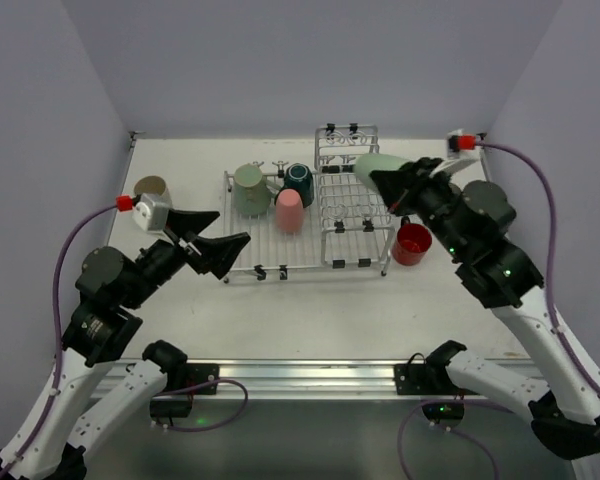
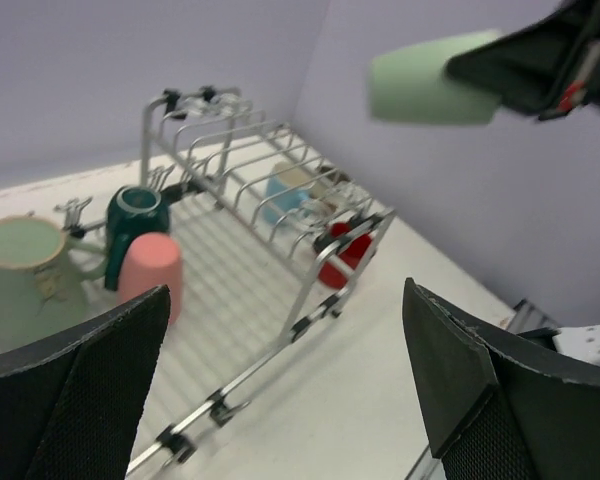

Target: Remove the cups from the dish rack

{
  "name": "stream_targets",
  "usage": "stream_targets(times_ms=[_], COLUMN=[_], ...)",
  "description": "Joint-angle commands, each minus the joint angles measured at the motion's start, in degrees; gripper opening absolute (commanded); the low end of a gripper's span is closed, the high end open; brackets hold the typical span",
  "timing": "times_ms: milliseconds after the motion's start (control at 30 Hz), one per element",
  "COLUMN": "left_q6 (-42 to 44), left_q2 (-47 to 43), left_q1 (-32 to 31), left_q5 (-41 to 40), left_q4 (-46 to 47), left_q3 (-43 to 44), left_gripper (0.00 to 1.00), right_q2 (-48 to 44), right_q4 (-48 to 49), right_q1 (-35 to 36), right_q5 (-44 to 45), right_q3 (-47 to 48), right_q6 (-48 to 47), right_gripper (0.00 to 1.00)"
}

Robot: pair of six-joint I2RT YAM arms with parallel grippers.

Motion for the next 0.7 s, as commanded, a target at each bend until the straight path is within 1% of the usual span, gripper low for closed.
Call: stream_targets(times_ms=[0,33,100,133,167,233,267,367,433,467,500,533,667], left_q6=[8.4,8.7,8.7,8.4,8.1,7.9,7.6,8.3,8.3,8.3,8.2,8.3,7.9], left_q2=[-0.6,-1.3,-1.9,-2.8,-3.2,-3.9,-4.1,-4.7,-5.7,-6.0,-6.2,-6.7,-7.3], left_q1=[0.1,0.1,0.1,0.1,0.1,0.1,0.1,0.1,0.1,0.1,0.1,0.1,0.1], left_q5=[-5.6,-5.8,-6.3,-6.0,-4.3,-3.4,-3.2,-2.7,-2.1,-2.0,-1.9,-1.9,-1.9], left_q4=[-12.5,-12.6,-12.0,-11.1,-10.0,-8.1,-7.4,-7.9,-7.3,-7.3,-7.3,-7.3,-7.1], left_q3=[-3.7,-5.0,-8.2,-9.2,-11.3,-12.9,-14.5,-14.1,-14.7,-14.7,-14.8,-14.9,-15.2], left_gripper=[1.0,1.0,1.0,1.0,1.0,1.0,1.0,1.0,1.0,1.0,1.0,1.0,1.0], right_q2=[-4.5,-4.8,-4.3,-4.0,-3.4,-0.6,0.6,5.6,9.2,10.3,11.6,14.4,21.5], right_q4=[-19.0,-20.3,-22.7,-22.6,-22.7,-22.9,-22.8,-21.7,-19.8,-18.9,-17.7,-17.3,-15.5], right_q1=[-10.7,-16.3,-21.0,-24.5,-26.2,-30.1,-31.2,-34.4,-36.6,-36.8,-38.5,-39.6,-40.7], right_q5=[15.9,16.4,16.6,16.2,15.6,14.4,14.0,12.6,9.2,8.5,7.6,5.9,4.0], right_q3=[3.4,3.0,1.5,0.5,-1.2,-3.2,-4.8,-7.0,-8.2,-8.6,-8.8,-9.0,-9.9], right_q6=[-8.1,-8.5,-9.3,-9.5,-9.6,-9.4,-9.3,-8.9,-8.3,-8.1,-8.0,-7.9,-7.8], right_gripper=[0.0,0.0,0.0,0.0,0.0,0.0,0.0,0.0,0.0,0.0,0.0,0.0,0.0])
